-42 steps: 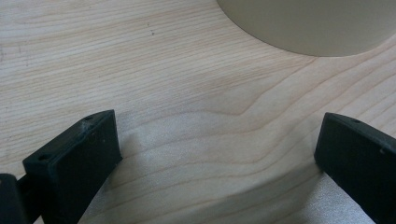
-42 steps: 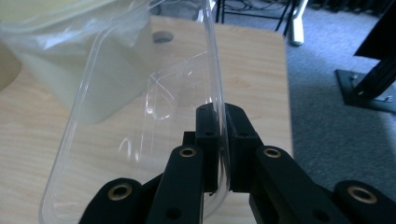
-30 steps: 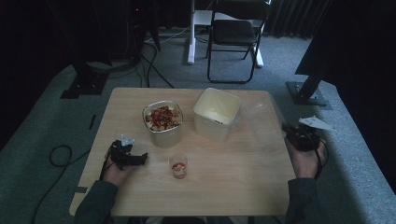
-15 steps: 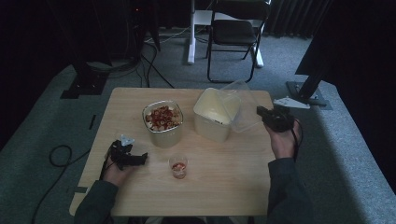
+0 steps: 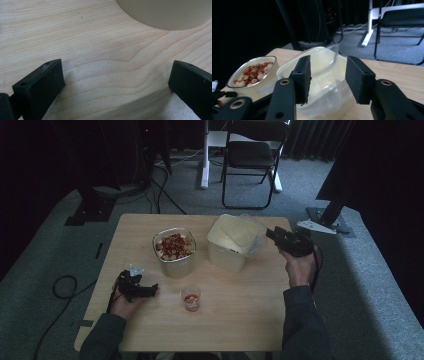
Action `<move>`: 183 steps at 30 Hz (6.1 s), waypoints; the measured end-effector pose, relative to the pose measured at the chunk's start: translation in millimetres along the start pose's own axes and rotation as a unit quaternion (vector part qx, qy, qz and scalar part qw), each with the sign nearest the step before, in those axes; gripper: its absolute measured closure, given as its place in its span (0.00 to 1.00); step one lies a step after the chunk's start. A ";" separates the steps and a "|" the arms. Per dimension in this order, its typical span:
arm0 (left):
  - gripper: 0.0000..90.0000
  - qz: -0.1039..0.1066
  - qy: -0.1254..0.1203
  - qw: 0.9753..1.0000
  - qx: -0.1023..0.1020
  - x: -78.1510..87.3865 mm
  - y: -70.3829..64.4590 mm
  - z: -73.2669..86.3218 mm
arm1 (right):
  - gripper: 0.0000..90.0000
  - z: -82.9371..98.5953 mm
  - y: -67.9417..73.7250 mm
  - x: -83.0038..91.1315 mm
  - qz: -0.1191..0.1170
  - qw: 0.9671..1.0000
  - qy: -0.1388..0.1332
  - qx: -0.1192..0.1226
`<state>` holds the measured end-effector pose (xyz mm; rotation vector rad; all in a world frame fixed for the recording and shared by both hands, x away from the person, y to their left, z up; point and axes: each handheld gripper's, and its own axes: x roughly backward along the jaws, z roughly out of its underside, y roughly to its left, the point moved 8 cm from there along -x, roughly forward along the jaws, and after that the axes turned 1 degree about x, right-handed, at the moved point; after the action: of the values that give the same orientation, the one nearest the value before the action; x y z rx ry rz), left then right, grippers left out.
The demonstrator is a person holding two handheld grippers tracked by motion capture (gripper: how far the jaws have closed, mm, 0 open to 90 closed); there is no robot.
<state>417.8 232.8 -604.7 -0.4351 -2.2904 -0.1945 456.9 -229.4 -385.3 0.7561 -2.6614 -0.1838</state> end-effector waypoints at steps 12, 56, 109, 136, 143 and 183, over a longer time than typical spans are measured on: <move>0.00 0.000 0.000 1.000 0.000 0.1 0.0 0.0 | 0.58 17.4 -12.1 -3.3 0.019 1.000 0.019 -0.005; 0.08 0.133 -0.040 0.986 -0.097 34.7 -85.7 8.1 | 0.50 140.4 34.5 -33.9 0.002 0.983 0.155 0.098; 0.30 0.232 -0.149 0.951 -0.137 45.3 -146.6 -29.7 | 0.50 169.8 12.1 -23.4 0.031 0.977 0.190 0.095; 0.32 0.091 -0.205 0.974 -0.027 77.1 -7.1 -57.3 | 0.50 211.6 1.6 -29.3 0.057 0.970 0.216 0.095; 0.33 0.055 -0.224 0.973 -0.022 82.6 22.3 -85.4 | 0.49 216.2 -1.0 -31.6 0.063 0.969 0.218 0.095; 0.34 -0.041 -0.214 0.974 -0.062 79.8 58.8 -191.3 | 0.46 222.5 -6.3 -23.8 0.065 0.969 0.218 0.094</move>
<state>518.2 255.3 -415.4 -0.4828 -2.7338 -0.3100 394.0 -216.6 -599.8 0.5926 -2.3128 0.2470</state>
